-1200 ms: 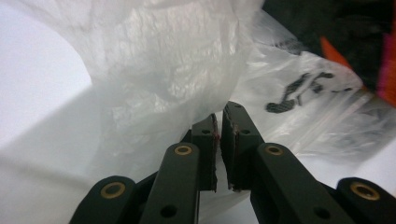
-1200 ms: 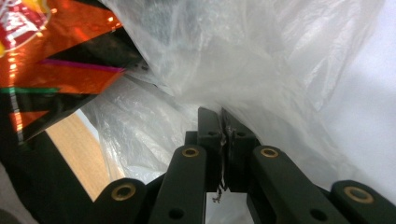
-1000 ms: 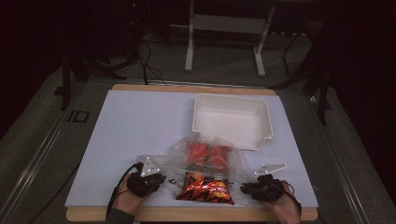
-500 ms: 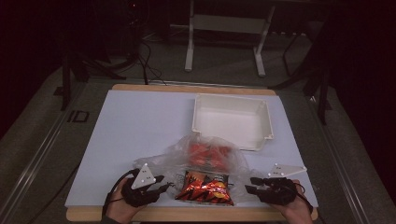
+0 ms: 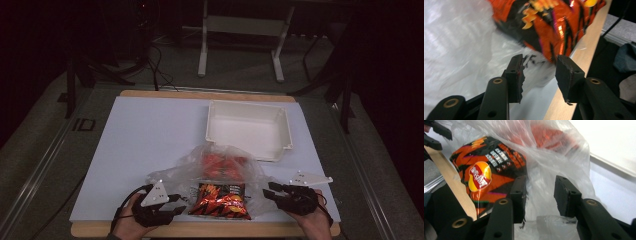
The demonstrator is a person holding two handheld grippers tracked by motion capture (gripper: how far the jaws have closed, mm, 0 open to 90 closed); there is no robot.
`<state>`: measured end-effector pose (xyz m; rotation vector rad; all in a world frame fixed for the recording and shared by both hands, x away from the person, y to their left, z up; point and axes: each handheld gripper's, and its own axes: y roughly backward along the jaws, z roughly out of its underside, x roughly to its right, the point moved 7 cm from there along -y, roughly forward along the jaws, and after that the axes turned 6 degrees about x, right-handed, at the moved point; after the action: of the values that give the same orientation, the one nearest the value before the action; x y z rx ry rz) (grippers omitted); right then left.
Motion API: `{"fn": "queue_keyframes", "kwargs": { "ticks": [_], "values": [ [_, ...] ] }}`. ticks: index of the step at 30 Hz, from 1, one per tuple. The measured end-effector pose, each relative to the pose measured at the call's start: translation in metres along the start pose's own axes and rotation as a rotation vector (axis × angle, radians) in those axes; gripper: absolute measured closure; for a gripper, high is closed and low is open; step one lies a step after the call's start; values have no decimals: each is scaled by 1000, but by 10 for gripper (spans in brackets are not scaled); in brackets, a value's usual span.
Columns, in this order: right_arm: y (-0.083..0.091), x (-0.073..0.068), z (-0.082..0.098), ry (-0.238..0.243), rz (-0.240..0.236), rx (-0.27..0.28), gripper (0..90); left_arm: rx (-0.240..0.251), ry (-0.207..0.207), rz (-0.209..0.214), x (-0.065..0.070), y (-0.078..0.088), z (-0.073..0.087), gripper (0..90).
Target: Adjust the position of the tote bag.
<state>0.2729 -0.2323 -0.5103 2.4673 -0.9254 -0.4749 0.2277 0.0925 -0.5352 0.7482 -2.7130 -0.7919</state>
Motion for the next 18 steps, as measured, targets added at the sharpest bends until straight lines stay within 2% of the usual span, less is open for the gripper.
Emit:
{"fn": "queue_keyframes", "kwargs": {
  "ticks": [2, 3, 7, 9, 11, 13, 17, 18],
  "values": [
    [0, 0, -1, -1, -1, 0, 634, 0, 0, 0, 0, 0, 0, 583],
    [0, 0, -1, -1, -1, 0, 643, 3, -9, 18, 4, 1, -2, 583],
    [-3, -2, -4, 7, -8, 6, 648, -12, -16, 42, 10, 3, 2, 578],
    [-7, -5, -2, 27, -18, -6, 635, -16, -3, 39, 10, 3, 3, 529],
    [-10, -6, -3, 23, -20, -8, 635, -5, 8, 50, 10, 3, 1, 489],
    [-12, -7, -3, 20, -21, -7, 636, 2, 9, 81, 13, 1, -1, 485],
    [-16, -10, -7, 23, -32, 0, 639, -5, -31, 126, 24, -4, -3, 440],
    [-18, -11, -9, 26, -34, 1, 640, 3, -50, 116, 28, -5, -4, 430]
  ]
}}
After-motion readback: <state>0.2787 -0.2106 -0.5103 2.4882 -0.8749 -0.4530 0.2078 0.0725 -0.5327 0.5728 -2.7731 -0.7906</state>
